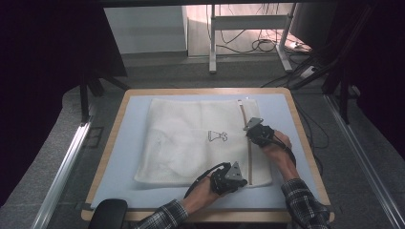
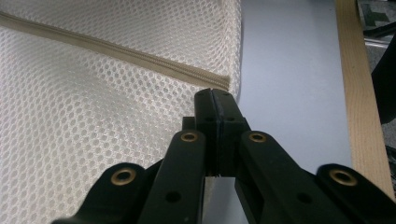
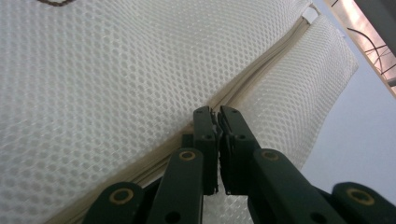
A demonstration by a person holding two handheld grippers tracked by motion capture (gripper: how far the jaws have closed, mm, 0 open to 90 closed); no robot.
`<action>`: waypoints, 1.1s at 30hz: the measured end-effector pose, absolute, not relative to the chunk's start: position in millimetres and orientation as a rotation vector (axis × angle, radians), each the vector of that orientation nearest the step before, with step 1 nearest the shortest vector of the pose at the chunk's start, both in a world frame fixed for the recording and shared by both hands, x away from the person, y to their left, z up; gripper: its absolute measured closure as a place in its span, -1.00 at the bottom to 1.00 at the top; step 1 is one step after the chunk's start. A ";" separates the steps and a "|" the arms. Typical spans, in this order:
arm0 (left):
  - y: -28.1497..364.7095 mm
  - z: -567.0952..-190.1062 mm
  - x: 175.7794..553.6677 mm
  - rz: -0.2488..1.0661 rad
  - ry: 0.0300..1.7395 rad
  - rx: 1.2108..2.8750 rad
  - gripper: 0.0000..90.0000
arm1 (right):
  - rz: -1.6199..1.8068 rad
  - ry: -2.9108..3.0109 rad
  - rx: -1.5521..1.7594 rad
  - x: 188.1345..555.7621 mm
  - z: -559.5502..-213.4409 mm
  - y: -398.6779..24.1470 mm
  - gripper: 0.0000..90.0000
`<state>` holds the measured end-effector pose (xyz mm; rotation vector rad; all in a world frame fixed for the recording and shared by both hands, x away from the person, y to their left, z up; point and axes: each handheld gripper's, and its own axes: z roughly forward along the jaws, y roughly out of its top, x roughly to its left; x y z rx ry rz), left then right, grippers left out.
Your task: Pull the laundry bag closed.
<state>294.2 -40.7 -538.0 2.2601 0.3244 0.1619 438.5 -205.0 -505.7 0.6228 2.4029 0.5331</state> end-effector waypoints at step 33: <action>-40.6 -537.9 294.4 0.161 0.326 2.262 1.00 | 0.518 2.361 0.680 486.8 -509.3 -197.2 0.90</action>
